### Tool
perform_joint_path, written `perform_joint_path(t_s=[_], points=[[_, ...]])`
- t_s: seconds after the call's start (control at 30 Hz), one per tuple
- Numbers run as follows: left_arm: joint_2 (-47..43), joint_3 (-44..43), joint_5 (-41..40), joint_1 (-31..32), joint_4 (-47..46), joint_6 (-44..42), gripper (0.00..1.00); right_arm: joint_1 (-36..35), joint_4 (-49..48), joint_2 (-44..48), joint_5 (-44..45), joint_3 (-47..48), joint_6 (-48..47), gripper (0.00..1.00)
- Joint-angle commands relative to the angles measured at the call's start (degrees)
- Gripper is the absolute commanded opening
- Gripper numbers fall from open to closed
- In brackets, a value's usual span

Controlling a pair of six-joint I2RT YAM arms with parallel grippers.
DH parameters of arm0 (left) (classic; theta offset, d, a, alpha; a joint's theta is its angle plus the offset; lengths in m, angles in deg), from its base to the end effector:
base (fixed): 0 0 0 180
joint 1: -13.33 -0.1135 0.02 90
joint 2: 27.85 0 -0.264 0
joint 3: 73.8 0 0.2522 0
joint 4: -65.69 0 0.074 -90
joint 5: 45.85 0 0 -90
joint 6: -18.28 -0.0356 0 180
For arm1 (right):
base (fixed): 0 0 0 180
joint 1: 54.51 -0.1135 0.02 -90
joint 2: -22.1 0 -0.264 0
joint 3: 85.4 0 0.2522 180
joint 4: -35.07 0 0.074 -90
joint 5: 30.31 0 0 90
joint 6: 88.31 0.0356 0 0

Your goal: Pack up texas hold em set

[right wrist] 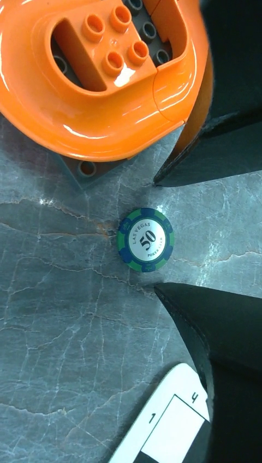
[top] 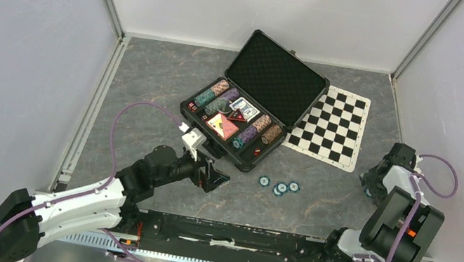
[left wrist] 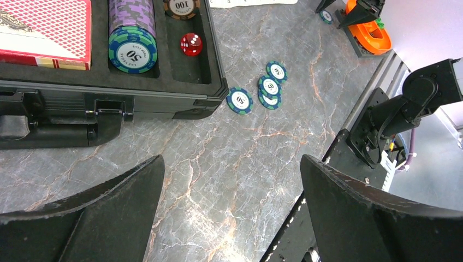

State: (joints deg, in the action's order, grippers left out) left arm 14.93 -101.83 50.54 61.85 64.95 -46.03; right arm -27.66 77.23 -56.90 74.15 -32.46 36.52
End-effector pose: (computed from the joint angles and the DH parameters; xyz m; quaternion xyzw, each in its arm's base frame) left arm 0.1138 -0.1347 0.2021 0.1894 0.7645 -0.4058 0.4637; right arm 0.2069 -0.1147 0.1611 0.5198 0.8242 -0.1102 0.1956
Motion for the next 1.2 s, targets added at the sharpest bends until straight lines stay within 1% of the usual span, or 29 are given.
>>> perform_joint_path(t_s=[0.0,0.17,0.2,0.23,0.27,0.4,0.53,0.57,0.6,0.73,0.9,1.17], points=[[0.5,-3.3,0.8,-0.1,0.2,-1.1,1.0,0.2,-2.7,-1.4,1.7,2.3,0.4,0.71],[0.2,-3.9,0.4,-0.1,0.4,-1.2,1.0,0.2,-2.9,-2.2,3.2,2.2,0.8,0.71],[0.1,-3.9,0.4,-0.1,0.4,-1.2,1.0,0.2,-2.8,-2.4,3.3,2.2,0.8,0.7],[0.1,-3.9,0.3,-0.1,0.4,-1.2,1.0,0.2,-3.0,-2.6,3.2,2.1,0.7,0.65],[-0.1,-3.9,0.3,-0.1,0.6,-1.3,1.0,0.2,-3.1,-2.7,3.3,2.0,0.5,0.64],[-1.0,-4.5,-0.7,-0.1,2.2,-2.4,1.0,0.2,-3.9,-3.2,3.5,1.5,0.1,0.64],[-0.9,-4.5,-0.4,-0.1,1.8,-2.4,1.0,0.1,-3.8,-3.7,4.0,1.4,0.1,0.63],[-0.7,-4.5,-0.2,-0.1,1.8,-2.4,1.0,0.0,-3.7,-3.5,4.3,1.3,0.0,0.58],[-0.6,-4.5,-0.1,-0.1,1.7,-2.3,1.0,-0.3,-3.5,-3.2,5.0,1.3,0.0,0.57],[-1.0,-4.3,-0.1,-0.1,1.6,-2.4,1.0,-1.5,-2.8,-2.2,7.4,1.3,0.4,0.57],[-1.1,-4.4,0.2,-0.1,1.3,-2.5,1.0,-1.5,-1.2,-5.3,7.9,2.9,-0.1,0.58],[-2.0,-3.8,0.8,-0.1,1.1,-2.4,1.0,-1.5,-3.9,-6.5,3.8,-0.9,0.0,0.58]])
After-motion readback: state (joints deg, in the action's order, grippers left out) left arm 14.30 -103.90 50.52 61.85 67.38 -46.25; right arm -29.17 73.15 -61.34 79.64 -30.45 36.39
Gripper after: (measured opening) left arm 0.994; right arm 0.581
